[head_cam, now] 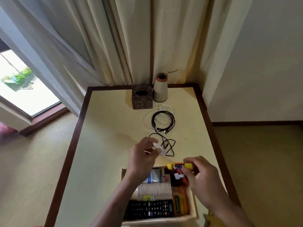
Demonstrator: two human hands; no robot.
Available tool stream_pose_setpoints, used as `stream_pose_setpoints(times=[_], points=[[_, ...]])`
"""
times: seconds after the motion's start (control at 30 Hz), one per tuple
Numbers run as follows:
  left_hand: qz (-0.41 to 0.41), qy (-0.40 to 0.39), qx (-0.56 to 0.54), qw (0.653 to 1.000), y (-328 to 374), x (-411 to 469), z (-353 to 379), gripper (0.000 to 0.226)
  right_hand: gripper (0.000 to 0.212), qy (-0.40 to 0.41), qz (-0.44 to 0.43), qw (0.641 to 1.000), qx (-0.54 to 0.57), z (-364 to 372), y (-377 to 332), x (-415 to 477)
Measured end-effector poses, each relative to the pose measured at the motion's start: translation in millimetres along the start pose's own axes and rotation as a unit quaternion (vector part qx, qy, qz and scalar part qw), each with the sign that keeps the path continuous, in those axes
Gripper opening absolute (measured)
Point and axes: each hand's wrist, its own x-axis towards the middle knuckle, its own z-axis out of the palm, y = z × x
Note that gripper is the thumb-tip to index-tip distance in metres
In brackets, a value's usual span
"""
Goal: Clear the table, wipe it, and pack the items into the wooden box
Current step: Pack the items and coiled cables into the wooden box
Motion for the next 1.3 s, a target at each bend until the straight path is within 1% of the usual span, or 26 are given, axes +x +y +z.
stream_pose_setpoints(times=[0.1,0.23,0.33,0.43,0.47,0.57,0.63,0.7,0.77,0.8,0.83,0.93,0.97,1.0,1.03,1.07,1.1,1.13,1.17,1.23,1.3], points=[[0.001,-0.032,0.054,0.998,-12.4,-32.0,9.8,0.025,0.027,-0.020,-0.022,0.997,-0.067,6.8,14.3,-24.9],[-0.020,-0.090,0.145,0.985,-23.8,-46.1,25.7,0.017,0.036,-0.058,-0.064,0.984,-0.153,24.1,28.0,-38.9],[0.039,-0.109,0.223,0.968,-28.6,-47.4,35.1,0.011,0.037,-0.053,-0.075,0.974,-0.206,36.2,37.3,-43.8],[0.086,-0.133,0.249,0.955,-32.0,-45.9,37.9,0.010,0.026,-0.057,-0.092,0.969,-0.224,46.5,47.4,-47.1],[0.100,-0.145,0.264,0.948,-33.0,-45.5,38.6,0.011,0.025,-0.059,-0.094,0.968,-0.226,48.3,49.2,-48.4],[0.122,-0.162,0.302,0.932,-39.5,-40.0,41.9,0.015,0.028,-0.065,-0.103,0.963,-0.240,50.0,48.2,-51.9],[0.129,-0.164,0.323,0.923,-43.2,-33.9,45.0,0.012,0.028,-0.063,-0.101,0.962,-0.246,48.6,43.9,-51.1],[0.150,-0.176,0.351,0.907,-42.3,-29.7,47.8,0.007,0.035,-0.051,-0.104,0.962,-0.247,45.4,42.2,-48.1],[0.175,-0.205,0.377,0.886,-40.4,-25.9,50.5,0.006,0.042,-0.049,-0.101,0.963,-0.245,41.0,41.1,-43.4],[0.185,-0.218,0.391,0.875,-38.2,-24.3,51.8,0.007,0.042,-0.059,-0.098,0.963,-0.245,38.1,40.6,-40.2],[0.194,-0.229,0.402,0.865,-35.6,-22.4,52.8,0.008,0.037,-0.076,-0.091,0.960,-0.253,35.8,40.0,-36.9],[0.210,-0.259,0.420,0.844,-28.1,-16.8,53.8,0.009,0.023,-0.111,-0.106,0.946,-0.287,31.6,34.1,-28.8],[0.215,-0.270,0.428,0.835,-26.7,-15.2,53.8,0.010,0.022,-0.110,-0.134,0.943,-0.286,31.7,35.1,-27.1],[0.218,-0.279,0.434,0.828,-26.8,-14.0,53.8,0.011,0.021,-0.114,-0.165,0.931,-0.306,32.1,38.0,-26.9],[0.221,-0.284,0.436,0.825,-26.6,-14.1,53.0,0.012,0.018,-0.105,-0.179,0.932,-0.296,32.4,40.7,-27.8],[0.224,-0.284,0.437,0.824,-27.2,-14.8,52.3,0.012,0.016,-0.108,-0.168,0.942,-0.271,31.8,41.1,-29.1],[0.227,-0.278,0.436,0.825,-28.7,-15.4,51.6,0.011,0.015,-0.112,-0.169,0.936,-0.289,31.3,46.1,-28.7],[0.228,-0.270,0.433,0.830,-29.7,-16.3,50.8,0.009,0.019,-0.103,-0.165,0.941,-0.277,31.7,51.5,-28.5],[0.222,-0.264,0.428,0.835,-30.3,-16.9,50.6,0.007,0.023,-0.091,-0.193,0.930,-0.298,32.8,60.8,-29.1],[0.212,-0.260,0.418,0.844,-32.8,-16.6,52.3,0.006,0.026,-0.075,-0.217,0.925,-0.303,36.7,71.2,-30.6],[0.212,-0.268,0.424,0.839,-36.9,-16.7,56.0,0.011,0.026,-0.064,-0.230,0.919,-0.315,40.3,75.8,-32.7]])
